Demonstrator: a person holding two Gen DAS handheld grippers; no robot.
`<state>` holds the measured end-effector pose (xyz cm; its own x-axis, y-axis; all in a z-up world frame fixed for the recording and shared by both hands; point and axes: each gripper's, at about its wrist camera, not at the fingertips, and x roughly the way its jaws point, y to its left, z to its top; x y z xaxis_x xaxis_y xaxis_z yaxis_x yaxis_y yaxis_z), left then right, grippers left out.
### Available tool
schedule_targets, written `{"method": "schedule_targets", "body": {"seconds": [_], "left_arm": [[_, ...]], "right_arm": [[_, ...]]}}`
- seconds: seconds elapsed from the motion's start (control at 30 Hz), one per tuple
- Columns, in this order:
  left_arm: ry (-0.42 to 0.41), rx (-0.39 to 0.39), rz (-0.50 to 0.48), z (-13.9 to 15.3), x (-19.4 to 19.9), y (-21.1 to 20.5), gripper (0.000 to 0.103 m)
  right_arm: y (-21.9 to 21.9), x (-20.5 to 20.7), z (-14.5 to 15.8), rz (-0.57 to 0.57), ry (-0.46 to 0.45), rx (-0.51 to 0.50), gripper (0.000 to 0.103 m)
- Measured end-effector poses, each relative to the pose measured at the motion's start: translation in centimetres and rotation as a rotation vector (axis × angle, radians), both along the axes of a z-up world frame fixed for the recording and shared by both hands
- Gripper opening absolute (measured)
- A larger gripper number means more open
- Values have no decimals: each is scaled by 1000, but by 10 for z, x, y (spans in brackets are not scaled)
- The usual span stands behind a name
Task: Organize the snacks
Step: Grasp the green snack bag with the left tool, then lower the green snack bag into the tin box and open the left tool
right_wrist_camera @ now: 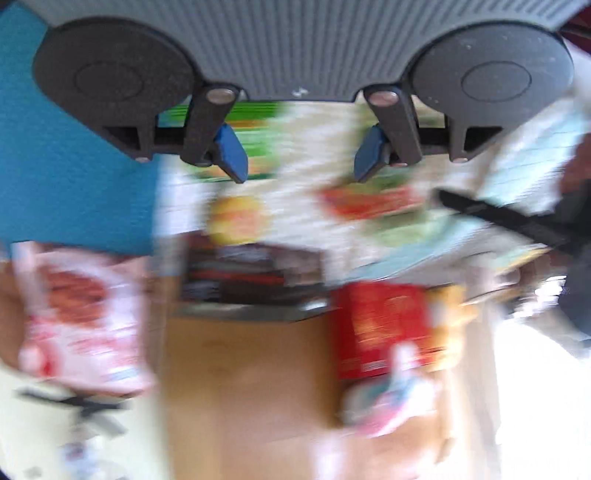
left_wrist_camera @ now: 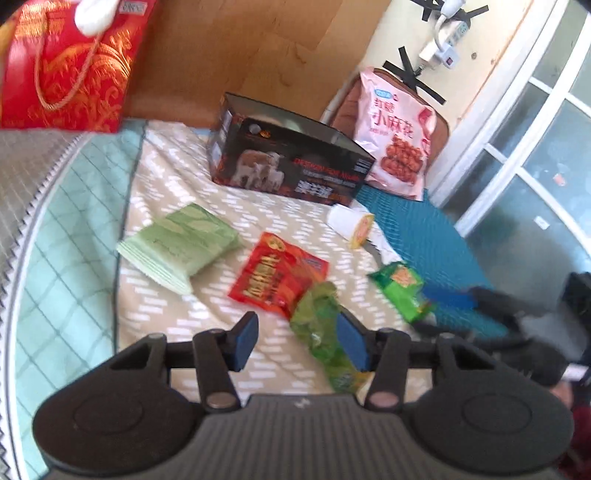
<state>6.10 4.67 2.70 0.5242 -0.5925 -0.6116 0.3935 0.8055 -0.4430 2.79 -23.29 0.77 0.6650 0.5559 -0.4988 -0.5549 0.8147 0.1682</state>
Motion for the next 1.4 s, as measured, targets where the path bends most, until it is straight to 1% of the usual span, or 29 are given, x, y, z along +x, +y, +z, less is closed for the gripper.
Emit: {"method": "schedule_targets", "body": {"seconds": [0.03,0.07,0.1,0.13,0.17,0.2,0.23,0.27,0.33,0.37,0.4,0.43,0.47,0.57,0.6,0.67,0.7,0.73,0.77,0.9,1.03,1.1,1.17,1.2,1.23,1.27,1.33,1.37,1.4], "left_arm": [[6,0,-13,-2,1,-4,47],[12,6,-24,-4,3,-8,50],[18,13,-32,-7,4,-14,53],[29,17,-42,-11,7,-19,57],[46,12,-51,-17,11,-24,57],[31,-2,-45,-19,10,-29,58],[35,-7,-54,-19,11,-34,58],[36,-11,-62,-19,12,-39,53],[27,-1,-60,-19,12,-46,49],[24,12,-55,-20,12,-48,42],[28,16,-52,-20,12,-48,37],[42,10,-50,-21,14,-46,27],[52,1,-43,-21,14,-44,24],[62,-4,-21,-17,16,-40,23],[55,-7,-15,-13,17,-40,23],[32,-29,-1,-1,22,-37,24],[17,-37,5,7,27,-36,24],[-1,-47,13,14,32,-35,28],[-25,-50,29,22,38,-33,30],[-105,-55,58,58,79,-33,29],[-199,-23,103,94,134,-39,29],[-222,-14,117,103,162,-42,32],[-227,5,134,102,187,-46,38],[-225,23,140,96,197,-49,39],[-218,40,146,90,207,-52,41],[-202,53,151,83,214,-53,43],[-168,80,165,69,224,-53,44],[-156,90,177,64,224,-52,44],[-147,83,184,61,222,-46,44]], "right_arm": [[10,3,-5,52,24,-25,67],[20,6,-11,87,37,-60,68],[30,9,-17,106,43,-98,72],[38,12,-22,117,42,-127,80],[43,12,-23,133,15,-144,84],[51,11,-24,149,1,-165,86],[56,11,-24,163,-6,-172,85],[58,12,-24,172,-8,-168,85],[61,11,-26,151,-32,-173,84],[59,12,-25,135,-32,-169,82],[56,13,-25,110,-32,-159,76],[52,15,-24,85,-33,-145,70],[48,16,-22,79,-31,-134,70],[43,9,-18,56,-62,-107,56],[42,9,-15,41,-76,-111,45],[41,12,-7,31,-98,-86,45],[39,19,-2,27,-108,-70,44],[38,26,4,21,-118,-49,42],[37,35,9,20,-124,-30,36],[36,79,39,-3,-169,25,35],[47,142,69,-28,-222,31,35],[51,172,77,-42,-231,32,36],[55,198,77,-53,-215,32,37],[57,210,74,-60,-192,32,38],[59,223,68,-67,-155,32,42],[61,233,62,-78,-107,29,43],[68,250,46,-97,-12,9,48],[71,254,42,-108,8,-8,49],[71,254,40,-131,11,-23,50]]}}
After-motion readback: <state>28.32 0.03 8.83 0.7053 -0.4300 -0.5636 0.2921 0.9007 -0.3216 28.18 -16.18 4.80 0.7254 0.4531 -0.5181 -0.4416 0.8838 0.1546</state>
